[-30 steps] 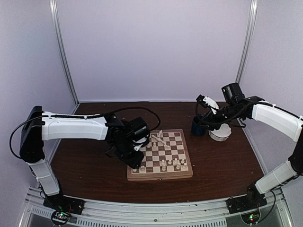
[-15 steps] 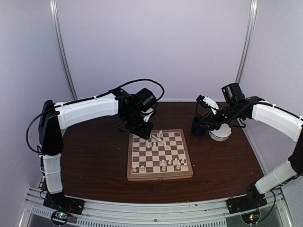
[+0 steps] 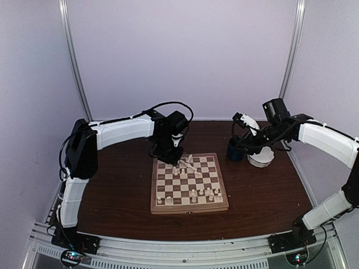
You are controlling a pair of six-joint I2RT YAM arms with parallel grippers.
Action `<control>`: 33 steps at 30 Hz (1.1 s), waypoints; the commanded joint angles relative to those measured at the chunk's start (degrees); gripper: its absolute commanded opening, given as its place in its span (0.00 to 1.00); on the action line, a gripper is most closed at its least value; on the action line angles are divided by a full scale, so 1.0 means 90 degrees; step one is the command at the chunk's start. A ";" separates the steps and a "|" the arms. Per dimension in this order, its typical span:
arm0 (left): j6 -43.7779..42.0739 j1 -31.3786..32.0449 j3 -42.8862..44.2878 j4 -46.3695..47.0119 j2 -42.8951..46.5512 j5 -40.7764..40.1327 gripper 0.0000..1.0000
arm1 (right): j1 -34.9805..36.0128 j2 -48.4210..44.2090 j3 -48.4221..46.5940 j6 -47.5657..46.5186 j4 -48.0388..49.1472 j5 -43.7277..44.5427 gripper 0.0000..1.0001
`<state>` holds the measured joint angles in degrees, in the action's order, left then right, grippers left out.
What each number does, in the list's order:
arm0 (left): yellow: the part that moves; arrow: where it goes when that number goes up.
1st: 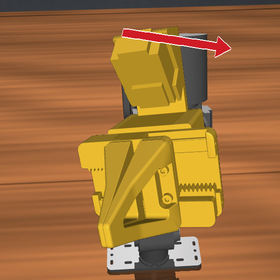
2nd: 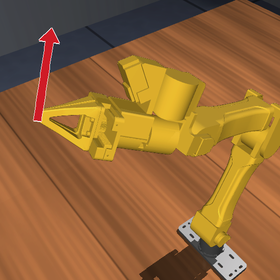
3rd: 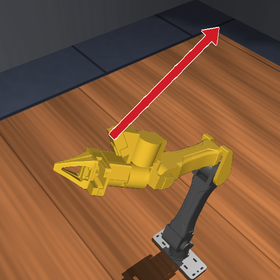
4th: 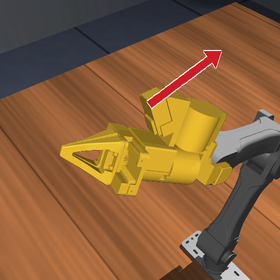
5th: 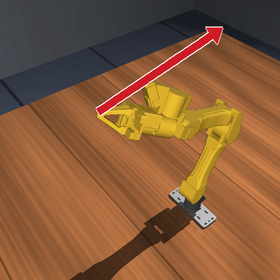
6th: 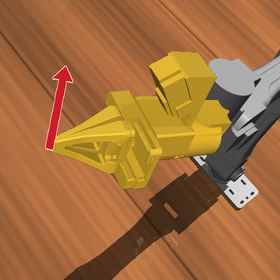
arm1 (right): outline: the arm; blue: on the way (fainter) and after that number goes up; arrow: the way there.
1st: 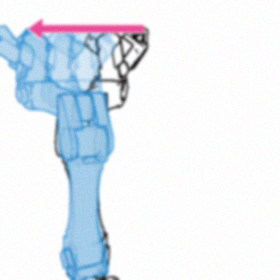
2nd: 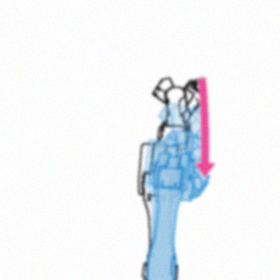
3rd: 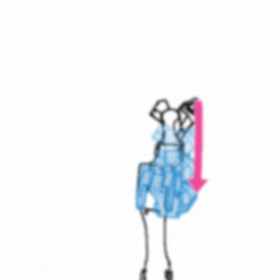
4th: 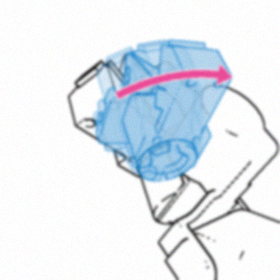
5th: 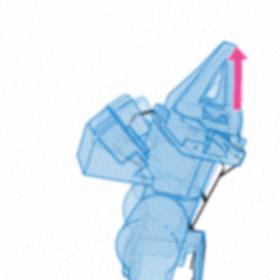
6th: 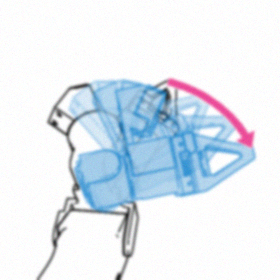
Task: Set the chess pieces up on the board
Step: Pick up the pawn from the chessboard.
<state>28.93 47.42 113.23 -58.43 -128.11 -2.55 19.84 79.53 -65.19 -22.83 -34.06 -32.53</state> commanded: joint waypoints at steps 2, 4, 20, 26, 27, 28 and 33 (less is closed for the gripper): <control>0.0087 -0.0082 0.0214 -0.0050 -0.0150 0.0193 0.29 | -0.0026 -0.0005 0.0061 -0.0126 -0.0025 0.0034 0.46; 0.0087 -0.0088 0.0230 -0.0044 -0.0205 0.0257 0.29 | -0.0026 0.0020 0.0047 -0.0131 -0.0046 0.0017 0.46; 0.0084 -0.0111 0.0293 0.0005 -0.0454 0.0481 0.16 | -0.0026 -0.0002 0.0036 -0.0150 -0.0080 0.0019 0.46; -0.0043 -0.0110 0.0120 -0.0040 -0.0149 0.0025 0.11 | -0.0021 0.0002 0.0036 -0.0150 -0.0080 0.0021 0.46; -0.0094 -0.0105 0.0075 -0.0048 -0.0040 -0.0047 0.11 | -0.0026 0.0002 0.0036 -0.0149 -0.0073 0.0016 0.46; -0.0161 -0.0109 0.0016 -0.0058 0.0081 -0.0100 0.11 | -0.0026 0.0006 0.0036 -0.0156 -0.0073 0.0016 0.46; -0.0330 -0.0108 -0.0790 -0.0025 0.0912 -0.0215 0.10 | -0.0025 0.0002 0.0045 -0.0166 -0.0091 0.0010 0.46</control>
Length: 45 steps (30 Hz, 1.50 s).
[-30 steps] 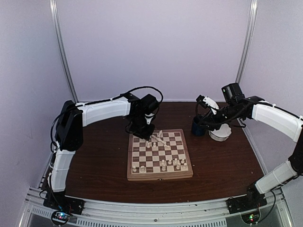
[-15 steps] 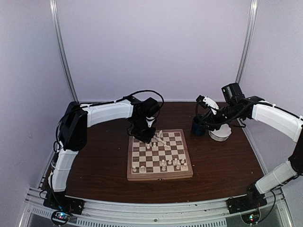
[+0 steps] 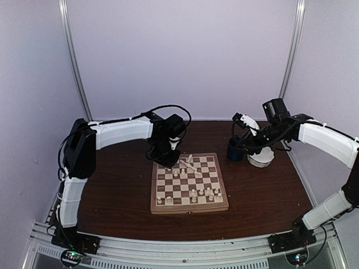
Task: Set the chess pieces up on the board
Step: Pick up the pawn from the chessboard, then place the pawn on a2.
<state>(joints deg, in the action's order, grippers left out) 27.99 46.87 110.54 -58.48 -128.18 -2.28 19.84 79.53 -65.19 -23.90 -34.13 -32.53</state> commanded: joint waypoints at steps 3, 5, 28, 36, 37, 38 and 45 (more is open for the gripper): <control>-0.0314 0.0008 -0.1313 0.0282 0.1513 -0.0052 0.10 | -0.0026 0.0016 0.0046 -0.0069 -0.0071 0.0019 0.46; -0.0335 0.0107 -0.1835 0.0503 0.1867 0.0069 0.10 | -0.0021 0.0038 0.0037 -0.0072 -0.0083 0.0006 0.46; -0.0133 0.0878 -0.3180 0.0906 0.2147 0.0201 0.10 | -0.0025 0.0111 0.0017 -0.0059 -0.0107 0.0004 0.47; -0.0105 0.0882 -0.3251 0.0906 0.2023 0.0245 0.11 | -0.0026 0.0126 0.0026 -0.0076 -0.0097 -0.0003 0.47; -0.0094 0.0884 -0.3271 0.0906 0.2009 0.0244 0.11 | -0.0024 0.0128 0.0026 -0.0078 -0.0096 0.0001 0.47; -0.0092 0.0886 -0.3282 0.0905 0.1987 0.0249 0.11 | -0.0026 0.0129 0.0026 -0.0079 -0.0097 -0.0001 0.47; -0.0046 0.0923 -0.3336 0.0990 0.1871 0.0254 0.11 | -0.0026 0.0148 0.0021 -0.0079 -0.0107 -0.0011 0.47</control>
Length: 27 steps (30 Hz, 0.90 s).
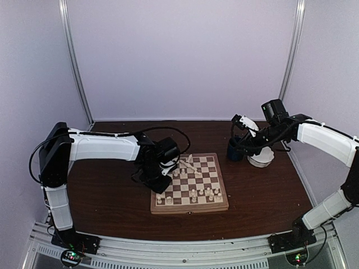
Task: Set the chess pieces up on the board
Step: Place the pawn on a2.
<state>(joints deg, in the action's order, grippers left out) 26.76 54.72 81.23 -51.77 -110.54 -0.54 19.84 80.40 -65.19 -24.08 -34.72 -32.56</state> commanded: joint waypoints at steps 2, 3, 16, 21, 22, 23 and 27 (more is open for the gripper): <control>0.0090 0.0051 -0.0080 0.0252 -0.0114 0.0157 0.11 | -0.0026 0.0051 0.0026 -0.0061 -0.0047 -0.0006 0.47; 0.0092 0.0052 -0.0085 0.0254 -0.0124 0.0252 0.11 | -0.0025 0.0051 0.0021 -0.0068 -0.0048 -0.0008 0.47; 0.0141 0.0111 -0.0172 0.0241 -0.0121 0.0265 0.10 | -0.0026 0.0041 0.0017 -0.0069 -0.0051 -0.0015 0.47; 0.0141 0.0113 -0.0168 0.0232 -0.0104 0.0264 0.17 | -0.0026 0.0032 0.0017 -0.0076 -0.0061 -0.0016 0.47; 0.0141 0.0114 -0.0163 0.0229 -0.0098 0.0272 0.18 | -0.0026 0.0024 0.0017 -0.0075 -0.0056 -0.0020 0.47; 0.0141 0.0118 -0.0159 0.0234 -0.0087 0.0274 0.19 | -0.0026 0.0022 0.0017 -0.0072 -0.0058 -0.0008 0.47; 0.0112 0.0115 -0.0039 0.0084 -0.0039 0.0168 0.24 | -0.0025 0.0011 0.0017 -0.0078 -0.0065 0.0004 0.47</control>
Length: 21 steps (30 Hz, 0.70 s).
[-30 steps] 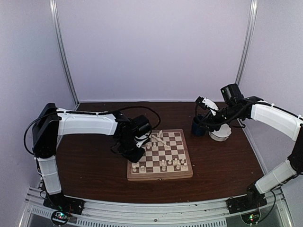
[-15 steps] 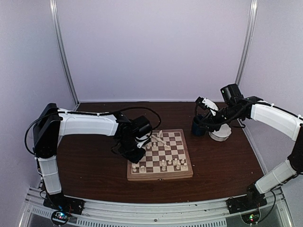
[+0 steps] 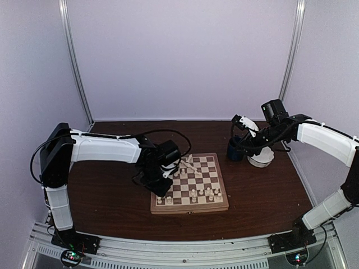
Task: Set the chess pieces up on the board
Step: Place the pawn on a2, then pick up the pawn from the chessboard.
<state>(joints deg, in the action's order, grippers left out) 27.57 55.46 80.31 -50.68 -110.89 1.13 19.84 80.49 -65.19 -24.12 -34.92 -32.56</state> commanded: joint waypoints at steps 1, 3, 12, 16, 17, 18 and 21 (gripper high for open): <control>0.0009 0.0038 0.0115 -0.0083 0.0016 -0.0026 0.25 | -0.0021 0.0002 0.0017 -0.0074 -0.0041 0.0002 0.47; -0.0035 0.0034 0.0247 -0.0170 0.0085 -0.0226 0.30 | -0.0023 -0.0006 0.0017 -0.0079 -0.0044 0.0004 0.47; -0.0398 -0.0173 0.1356 -0.0308 0.0063 -0.0821 0.44 | -0.0026 -0.0027 0.0017 -0.0098 -0.0049 0.0008 0.47; -0.0563 -0.0323 0.2024 -0.0235 -0.0393 -0.0701 0.42 | -0.0022 -0.0046 0.0022 -0.0098 -0.0051 0.0028 0.47; -0.0593 -0.0348 0.2192 -0.0230 -0.0528 -0.0669 0.41 | -0.0023 -0.0054 0.0017 -0.0103 -0.0058 0.0038 0.47; -0.0622 -0.0375 0.2367 -0.0237 -0.0656 -0.0615 0.40 | -0.0026 -0.0061 0.0018 -0.0104 -0.0061 0.0041 0.47; -0.0679 -0.0441 0.2813 -0.0234 -0.1029 -0.0478 0.37 | -0.0026 -0.0081 0.0026 -0.0103 -0.0047 0.0072 0.47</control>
<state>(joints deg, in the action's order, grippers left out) 23.49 52.38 101.34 -53.54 -115.59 -4.34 19.84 80.49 -65.19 -24.25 -35.09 -32.53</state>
